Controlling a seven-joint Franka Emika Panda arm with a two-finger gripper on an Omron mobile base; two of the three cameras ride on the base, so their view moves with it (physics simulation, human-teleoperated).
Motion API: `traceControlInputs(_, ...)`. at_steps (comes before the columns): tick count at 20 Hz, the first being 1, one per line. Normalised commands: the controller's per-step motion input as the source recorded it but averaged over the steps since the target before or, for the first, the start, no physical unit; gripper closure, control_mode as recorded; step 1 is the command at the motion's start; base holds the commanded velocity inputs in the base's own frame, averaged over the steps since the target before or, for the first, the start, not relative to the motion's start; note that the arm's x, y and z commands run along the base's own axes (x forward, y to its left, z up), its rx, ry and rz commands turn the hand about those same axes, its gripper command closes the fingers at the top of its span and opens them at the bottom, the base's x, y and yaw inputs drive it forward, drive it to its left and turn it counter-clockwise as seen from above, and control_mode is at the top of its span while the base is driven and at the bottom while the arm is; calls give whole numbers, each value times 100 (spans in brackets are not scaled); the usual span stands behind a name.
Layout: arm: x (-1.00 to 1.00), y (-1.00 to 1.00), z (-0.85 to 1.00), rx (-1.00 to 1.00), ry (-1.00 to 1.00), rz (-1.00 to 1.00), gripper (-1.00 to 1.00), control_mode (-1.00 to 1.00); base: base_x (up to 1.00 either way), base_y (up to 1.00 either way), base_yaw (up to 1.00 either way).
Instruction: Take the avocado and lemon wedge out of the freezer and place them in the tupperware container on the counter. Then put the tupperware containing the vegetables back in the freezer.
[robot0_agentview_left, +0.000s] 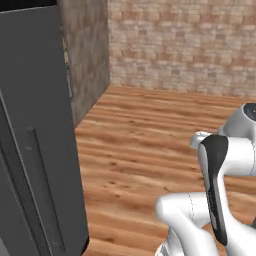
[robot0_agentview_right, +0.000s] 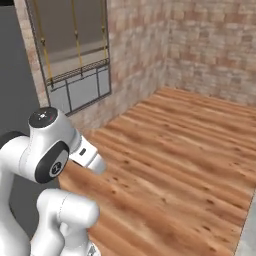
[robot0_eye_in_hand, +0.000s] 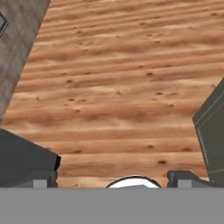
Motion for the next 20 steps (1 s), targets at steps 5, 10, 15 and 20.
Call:
traceControlInputs(5,0,0,0,0,0,0,-100,100,96,30,65)
traceControlInputs(10,0,0,0,0,0,0,-100,100,45,29,69)
traceControlInputs(15,0,0,0,0,0,0,-100,100,-13,8,72)
traceControlInputs(20,0,0,0,0,0,0,-100,100,-37,1,76)
